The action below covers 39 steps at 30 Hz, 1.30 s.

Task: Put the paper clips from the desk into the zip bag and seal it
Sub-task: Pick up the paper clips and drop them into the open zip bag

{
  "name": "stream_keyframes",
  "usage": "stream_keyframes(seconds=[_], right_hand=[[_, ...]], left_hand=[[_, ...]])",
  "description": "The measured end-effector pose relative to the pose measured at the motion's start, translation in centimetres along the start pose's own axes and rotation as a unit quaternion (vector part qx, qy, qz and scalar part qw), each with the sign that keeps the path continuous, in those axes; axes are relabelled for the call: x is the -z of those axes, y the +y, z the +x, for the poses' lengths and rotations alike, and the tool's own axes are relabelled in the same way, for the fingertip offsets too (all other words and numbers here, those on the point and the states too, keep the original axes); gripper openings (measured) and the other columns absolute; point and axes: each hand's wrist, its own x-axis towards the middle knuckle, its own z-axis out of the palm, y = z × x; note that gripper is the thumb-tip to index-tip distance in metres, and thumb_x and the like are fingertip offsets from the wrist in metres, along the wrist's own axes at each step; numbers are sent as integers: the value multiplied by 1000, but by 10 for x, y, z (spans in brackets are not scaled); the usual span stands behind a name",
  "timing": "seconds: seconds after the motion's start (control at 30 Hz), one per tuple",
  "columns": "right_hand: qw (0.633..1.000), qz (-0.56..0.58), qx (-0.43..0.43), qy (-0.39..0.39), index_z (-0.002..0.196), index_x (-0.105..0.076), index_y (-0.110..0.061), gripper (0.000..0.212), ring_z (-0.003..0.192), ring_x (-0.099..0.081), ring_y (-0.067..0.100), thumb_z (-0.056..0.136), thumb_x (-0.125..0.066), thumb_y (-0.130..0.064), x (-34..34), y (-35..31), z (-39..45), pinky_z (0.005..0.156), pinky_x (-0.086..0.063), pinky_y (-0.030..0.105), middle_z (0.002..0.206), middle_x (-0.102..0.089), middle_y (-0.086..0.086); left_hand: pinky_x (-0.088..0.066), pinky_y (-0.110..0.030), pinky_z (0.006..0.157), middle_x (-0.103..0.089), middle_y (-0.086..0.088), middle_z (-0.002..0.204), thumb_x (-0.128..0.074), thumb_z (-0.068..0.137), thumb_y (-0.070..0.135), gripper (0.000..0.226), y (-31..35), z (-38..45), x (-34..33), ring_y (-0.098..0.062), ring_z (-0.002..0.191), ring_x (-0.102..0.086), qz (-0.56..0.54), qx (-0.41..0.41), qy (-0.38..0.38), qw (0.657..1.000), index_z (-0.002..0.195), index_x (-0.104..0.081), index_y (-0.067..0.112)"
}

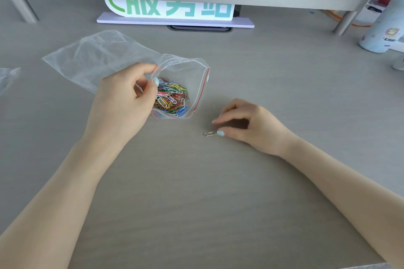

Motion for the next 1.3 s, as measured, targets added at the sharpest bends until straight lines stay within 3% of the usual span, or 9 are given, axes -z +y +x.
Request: stream_keyframes(seconds=[0.17, 0.37, 0.67, 0.77, 0.87, 0.97, 1.1, 1.2, 1.3], right_hand=[[1000, -12, -11, -2, 94, -73, -29, 19, 91, -56, 12, 75, -74, -24, -5, -2, -8, 84, -43, 26, 94, -58, -11], [999, 20, -35, 19, 77, -75, -23, 2, 64, -51, 1, 75, -74, -21, -10, -7, -2, 64, -35, 12, 76, -58, -13], [996, -87, -9, -21, 83, -67, -21, 5, 76, -55, 10, 83, -63, -25, -7, -16, -1, 78, -41, 23, 85, -64, -7], [995, -100, 18, -13, 83, -64, -22, 4, 74, -52, 7, 85, -61, -23, -10, -12, -5, 77, -38, 23, 85, -62, -8], [1000, -22, -3, 20, 79, -61, -21, 9, 68, -50, 2, 86, -60, -17, -9, -8, -8, 66, -37, 11, 76, -59, -13], [991, 85, -44, 90, 74, -61, -23, 13, 58, -46, -1, 85, -63, -17, -8, -11, 3, 58, -36, 8, 65, -57, -14], [981, 132, -39, 133, 75, -69, -17, 9, 57, -47, 3, 83, -65, -17, -25, -30, 39, 55, -37, 14, 66, -65, -6], [990, 80, 1, 112, 81, -67, -5, 19, 69, -54, 21, 89, -57, -19, -42, -43, 63, 65, -44, 32, 79, -67, 11], [987, 59, 20, 151, 77, -61, -14, 12, 73, -49, 9, 88, -57, -18, -48, -40, 73, 72, -41, 29, 86, -55, -2]], left_hand=[[-35, -7, 45, -61, 3, 69, -50, 89, 9, 26, 3, -3, -2, 8, 46, -54, -1, 5, -6, 1000, 106, -65, 22], [-36, -7, 47, -61, 4, 71, -50, 88, 10, 27, 1, -2, -3, 8, 47, -55, 4, 6, -5, 1000, 107, -65, 22], [-36, -7, 48, -61, 3, 70, -51, 88, 12, 28, 1, -3, -4, 5, 50, -55, 3, 14, -6, 1000, 109, -65, 22], [-35, -6, 47, -61, 4, 69, -50, 88, 10, 28, 2, -4, -4, 6, 48, -56, -1, 13, -7, 1000, 109, -64, 22], [-34, -5, 47, -60, 5, 70, -50, 87, 11, 29, 1, -3, -2, 6, 50, -54, 2, 9, 1, 1000, 110, -64, 22], [-34, -6, 47, -60, 5, 69, -51, 87, 12, 28, -1, -2, -2, 4, 51, -52, 4, 9, 3, 1000, 109, -65, 23], [-39, -19, 52, -62, 4, 69, -52, 87, 14, 26, -3, 0, -2, -7, 57, -54, 4, 2, -5, 1000, 106, -65, 25], [-42, -28, 56, -64, -7, 70, -52, 87, 17, 25, -5, 0, -2, -15, 61, -51, -8, 7, 3, 1000, 106, -65, 26], [-40, -20, 53, -60, -2, 63, -51, 88, 17, 25, -7, 0, 0, -9, 53, -48, -6, 12, 0, 1000, 106, -65, 27]])
